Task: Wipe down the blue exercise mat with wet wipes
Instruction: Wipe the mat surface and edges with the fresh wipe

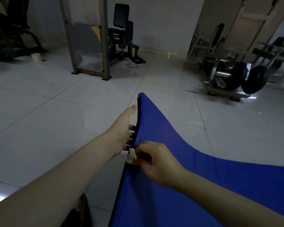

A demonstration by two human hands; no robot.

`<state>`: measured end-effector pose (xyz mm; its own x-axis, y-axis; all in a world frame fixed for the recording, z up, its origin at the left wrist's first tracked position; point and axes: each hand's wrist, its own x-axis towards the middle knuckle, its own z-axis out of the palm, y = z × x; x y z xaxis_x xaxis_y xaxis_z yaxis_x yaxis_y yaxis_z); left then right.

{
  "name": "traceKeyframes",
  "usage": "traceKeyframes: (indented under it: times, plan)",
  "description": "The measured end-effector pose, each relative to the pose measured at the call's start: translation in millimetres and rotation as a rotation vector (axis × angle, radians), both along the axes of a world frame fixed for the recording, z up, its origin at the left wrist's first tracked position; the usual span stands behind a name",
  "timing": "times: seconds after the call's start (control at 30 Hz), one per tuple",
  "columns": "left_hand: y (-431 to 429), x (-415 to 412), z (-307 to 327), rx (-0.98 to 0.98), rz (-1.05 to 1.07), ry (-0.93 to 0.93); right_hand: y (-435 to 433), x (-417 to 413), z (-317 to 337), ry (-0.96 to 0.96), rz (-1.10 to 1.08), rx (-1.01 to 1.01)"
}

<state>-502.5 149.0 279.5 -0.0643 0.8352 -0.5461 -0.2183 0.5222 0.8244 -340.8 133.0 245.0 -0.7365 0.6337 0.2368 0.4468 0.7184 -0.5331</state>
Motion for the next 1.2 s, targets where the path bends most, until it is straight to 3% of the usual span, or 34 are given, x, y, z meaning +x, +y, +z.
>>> traceKeyframes:
  times: [0.07,0.17,0.23,0.53,0.77,0.87,1.03,1.1,1.2]
  plan:
    - [0,0,-1,0.014,-0.052,0.027,20,-4,3,0.037,-0.071,0.113]
    - [1,1,-4,0.046,-0.088,0.048,68,-11,13,0.205,-0.297,0.122]
    - [1,3,-4,0.072,-0.083,0.069,74,-14,13,0.220,-0.335,0.130]
    - [-2,7,1,0.129,-0.073,0.088,-28,2,-14,0.039,0.151,0.116]
    - [1,10,-1,0.111,-0.140,0.126,54,9,0,0.213,-0.319,0.220]
    - [4,13,-1,0.107,-0.095,0.129,26,9,-9,0.145,-0.212,0.177]
    - [6,8,-4,0.067,-0.072,0.122,-52,6,-26,-0.060,0.268,0.112]
    - [5,8,-4,0.059,-0.079,0.119,-46,10,-22,-0.071,0.275,0.192]
    - [4,10,-5,0.083,-0.082,0.165,-8,15,-13,0.011,0.011,0.237]
